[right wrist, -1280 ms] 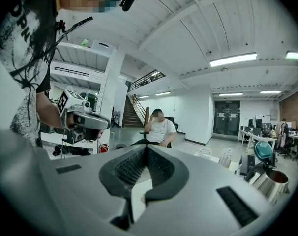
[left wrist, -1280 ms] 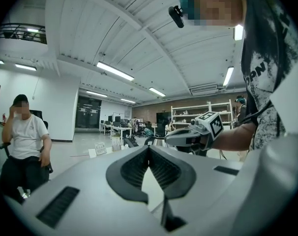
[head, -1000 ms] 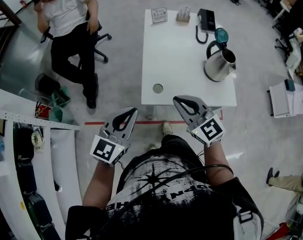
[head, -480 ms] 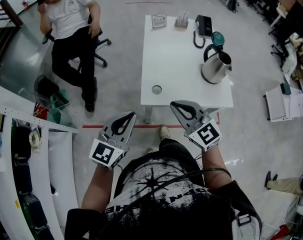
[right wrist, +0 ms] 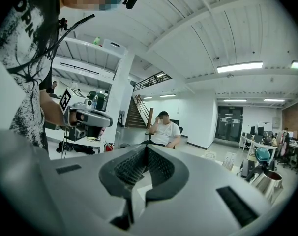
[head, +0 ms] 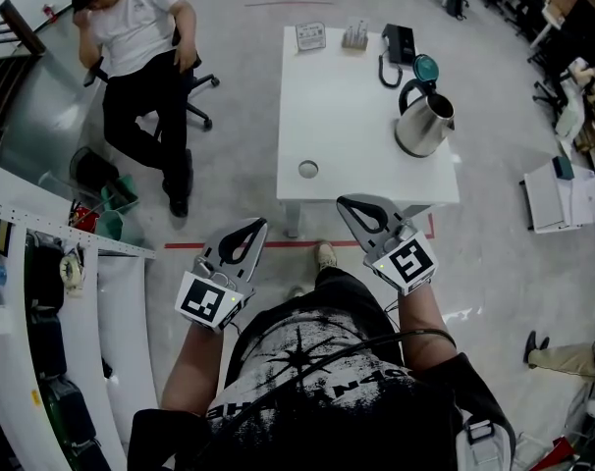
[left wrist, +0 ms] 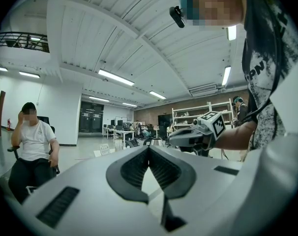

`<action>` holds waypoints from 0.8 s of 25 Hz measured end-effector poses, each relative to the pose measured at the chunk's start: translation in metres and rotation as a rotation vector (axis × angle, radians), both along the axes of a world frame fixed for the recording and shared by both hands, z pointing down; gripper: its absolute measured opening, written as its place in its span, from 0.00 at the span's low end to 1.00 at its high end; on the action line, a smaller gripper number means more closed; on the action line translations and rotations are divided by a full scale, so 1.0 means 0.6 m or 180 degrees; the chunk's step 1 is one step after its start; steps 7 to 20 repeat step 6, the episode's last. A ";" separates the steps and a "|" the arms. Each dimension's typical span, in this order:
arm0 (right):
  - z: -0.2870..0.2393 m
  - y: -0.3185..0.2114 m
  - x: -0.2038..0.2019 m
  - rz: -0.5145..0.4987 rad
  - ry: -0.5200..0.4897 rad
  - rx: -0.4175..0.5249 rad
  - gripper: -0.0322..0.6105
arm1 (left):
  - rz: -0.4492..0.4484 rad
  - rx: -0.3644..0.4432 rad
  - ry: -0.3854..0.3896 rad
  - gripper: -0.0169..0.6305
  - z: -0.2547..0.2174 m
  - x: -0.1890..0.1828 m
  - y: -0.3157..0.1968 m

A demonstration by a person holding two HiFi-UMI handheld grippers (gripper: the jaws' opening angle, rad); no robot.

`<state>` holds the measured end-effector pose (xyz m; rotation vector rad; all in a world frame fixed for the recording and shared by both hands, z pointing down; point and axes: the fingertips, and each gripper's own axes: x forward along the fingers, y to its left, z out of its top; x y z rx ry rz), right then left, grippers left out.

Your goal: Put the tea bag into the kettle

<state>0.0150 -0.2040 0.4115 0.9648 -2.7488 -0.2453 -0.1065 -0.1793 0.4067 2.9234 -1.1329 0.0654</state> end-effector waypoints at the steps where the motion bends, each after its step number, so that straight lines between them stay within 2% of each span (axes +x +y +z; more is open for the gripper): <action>1: 0.000 0.001 0.000 -0.0003 0.0001 0.0005 0.06 | -0.0006 -0.0001 -0.0006 0.04 0.000 -0.001 0.001; 20: 0.002 0.005 0.002 -0.0016 -0.0001 0.0014 0.06 | -0.0011 0.0013 -0.0015 0.04 -0.004 0.002 0.007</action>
